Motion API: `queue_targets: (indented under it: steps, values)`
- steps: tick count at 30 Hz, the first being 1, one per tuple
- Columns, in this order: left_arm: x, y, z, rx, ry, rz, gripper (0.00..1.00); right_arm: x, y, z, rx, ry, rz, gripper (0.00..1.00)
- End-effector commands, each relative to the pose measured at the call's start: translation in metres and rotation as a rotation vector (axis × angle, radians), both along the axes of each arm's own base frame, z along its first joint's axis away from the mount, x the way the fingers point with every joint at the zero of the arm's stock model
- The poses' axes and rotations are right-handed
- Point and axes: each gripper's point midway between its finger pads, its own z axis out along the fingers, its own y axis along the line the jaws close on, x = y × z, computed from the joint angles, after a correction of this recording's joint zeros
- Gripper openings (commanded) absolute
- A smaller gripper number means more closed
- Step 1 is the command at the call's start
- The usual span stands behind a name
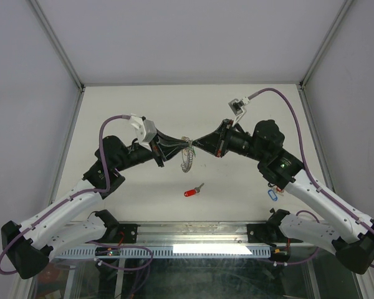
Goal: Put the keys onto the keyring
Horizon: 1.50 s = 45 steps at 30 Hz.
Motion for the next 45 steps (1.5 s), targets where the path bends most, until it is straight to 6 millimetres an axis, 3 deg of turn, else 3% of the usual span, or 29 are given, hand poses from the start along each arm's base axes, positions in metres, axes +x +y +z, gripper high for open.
queue_targets:
  steps: [1, 13, 19, 20, 21, 25, 32, 40, 45]
  values:
    - [-0.007, 0.004, 0.029, -0.061, -0.085, -0.021, 0.00, 0.003, -0.002, 0.004, -0.009, -0.023, -0.023, 0.00]
    - [-0.009, 0.002, 0.029, -0.057, -0.090, -0.036, 0.00, -0.001, 0.009, -0.009, -0.056, 0.017, 0.027, 0.00]
    - [-0.010, 0.002, 0.026, -0.051, -0.085, -0.042, 0.00, -0.010, 0.003, 0.015, 0.010, -0.053, 0.034, 0.00]
    - [-0.010, 0.002, 0.026, -0.050, -0.086, -0.042, 0.00, -0.011, 0.000, 0.020, -0.003, -0.139, 0.039, 0.17]
    - [-0.011, 0.002, 0.026, -0.049, -0.086, -0.044, 0.00, -0.013, -0.003, 0.026, 0.000, -0.184, 0.039, 0.21]
    - [-0.014, 0.002, 0.027, -0.049, -0.088, -0.057, 0.00, -0.020, -0.016, 0.042, -0.008, -0.354, 0.033, 0.31]
    - [-0.028, 0.003, 0.039, -0.065, -0.110, -0.118, 0.00, -0.024, -0.027, 0.038, -0.098, -0.616, 0.048, 0.45]
    - [-0.050, 0.002, 0.050, -0.088, -0.136, -0.228, 0.00, -0.048, -0.032, 0.052, -0.011, -0.948, 0.103, 0.42]
    - [-0.063, 0.001, 0.054, -0.094, -0.161, -0.296, 0.00, -0.067, -0.028, 0.049, 0.049, -1.101, 0.187, 0.39]
